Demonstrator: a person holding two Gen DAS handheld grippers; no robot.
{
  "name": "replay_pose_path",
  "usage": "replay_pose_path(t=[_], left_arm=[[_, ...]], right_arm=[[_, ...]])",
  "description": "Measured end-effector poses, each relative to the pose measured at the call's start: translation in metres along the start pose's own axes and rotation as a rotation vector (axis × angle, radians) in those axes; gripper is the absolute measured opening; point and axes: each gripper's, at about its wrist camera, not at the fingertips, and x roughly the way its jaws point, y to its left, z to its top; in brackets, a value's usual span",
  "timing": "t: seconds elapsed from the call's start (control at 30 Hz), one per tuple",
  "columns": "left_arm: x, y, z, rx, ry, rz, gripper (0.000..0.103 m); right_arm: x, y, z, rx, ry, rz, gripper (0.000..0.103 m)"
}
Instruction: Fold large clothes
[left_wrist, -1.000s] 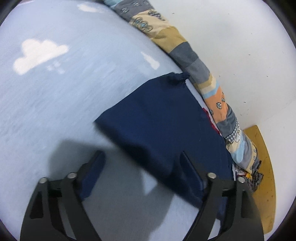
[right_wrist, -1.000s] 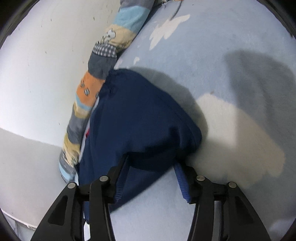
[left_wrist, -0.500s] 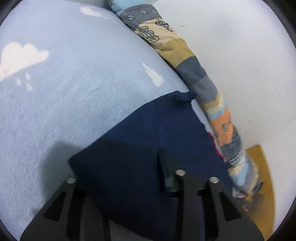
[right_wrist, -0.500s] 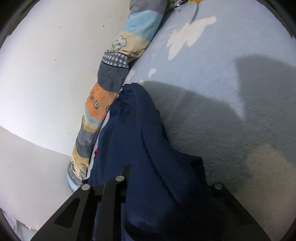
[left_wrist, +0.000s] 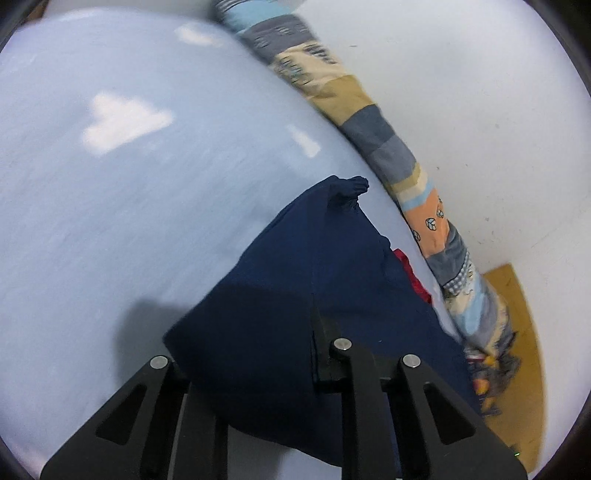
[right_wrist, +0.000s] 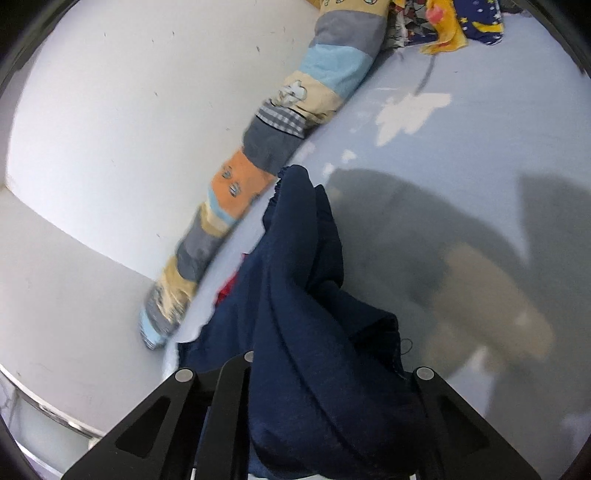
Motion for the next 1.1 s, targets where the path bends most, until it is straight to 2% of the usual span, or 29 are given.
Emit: replay_pose_path(t=[0.1,0.17,0.2,0.23,0.27,0.3,0.37,0.4,0.5,0.53,0.57,0.6,0.67,0.73,0.8,0.87,0.9,1.1], left_arm=[[-0.015,0.015,-0.008,-0.08,0.024,0.016,0.019],[-0.03,0.025,-0.005,-0.126,-0.028,0.086,0.049],[-0.039,0.031,-0.003,-0.159,-0.072,0.128,0.053],[-0.051,0.04,-0.001,-0.205,-0.123,0.162,0.054],[-0.059,0.045,0.0,-0.225,-0.151,0.163,0.055],[-0.065,0.048,0.0,-0.232,-0.17,0.165,0.056],[-0.07,0.044,-0.001,-0.207,-0.173,0.152,0.057],[-0.071,0.04,-0.002,-0.181,-0.173,0.142,0.057],[-0.072,0.0,-0.009,0.024,-0.186,0.123,0.06],[-0.072,-0.012,-0.012,0.093,-0.193,0.117,0.062],[-0.07,-0.03,-0.018,0.195,-0.186,0.098,0.071],[-0.065,-0.045,-0.024,0.281,-0.165,0.082,0.075],[-0.056,-0.071,-0.038,0.434,-0.126,0.066,0.076],[-0.045,-0.091,-0.053,0.559,-0.084,0.057,0.076],[-0.038,-0.101,-0.061,0.618,-0.071,0.068,0.076],[-0.034,-0.104,-0.061,0.625,-0.058,0.063,0.076],[-0.035,-0.103,-0.059,0.614,-0.057,0.066,0.076],[-0.038,-0.091,-0.053,0.533,-0.063,0.062,0.076]], right_arm=[[-0.011,-0.016,-0.004,0.083,0.026,-0.008,0.015],[-0.015,-0.027,-0.008,0.138,0.049,-0.079,0.024],[-0.016,-0.031,-0.006,0.159,0.056,-0.093,0.025],[-0.017,-0.037,-0.004,0.183,0.063,-0.101,0.032],[-0.017,-0.042,-0.002,0.203,0.077,-0.113,0.051],[-0.017,-0.048,-0.001,0.225,0.092,-0.115,0.056],[-0.016,-0.06,0.0,0.268,0.12,-0.083,0.056],[-0.017,-0.063,0.001,0.271,0.123,-0.095,0.056],[-0.026,-0.062,0.003,0.242,0.092,-0.161,0.056],[-0.03,-0.06,0.003,0.223,0.076,-0.194,0.057],[-0.033,-0.058,0.002,0.208,0.066,-0.219,0.06],[-0.037,-0.056,0.003,0.191,0.047,-0.246,0.061],[-0.044,-0.053,0.004,0.173,0.018,-0.28,0.06],[-0.061,-0.053,0.006,0.164,-0.069,-0.331,0.06],[-0.08,-0.06,0.007,0.192,-0.139,-0.304,0.06],[-0.083,-0.068,0.008,0.23,-0.127,-0.216,0.06],[-0.083,-0.073,0.009,0.246,-0.108,-0.153,0.06],[-0.104,-0.068,0.011,0.222,-0.098,0.008,0.06]])
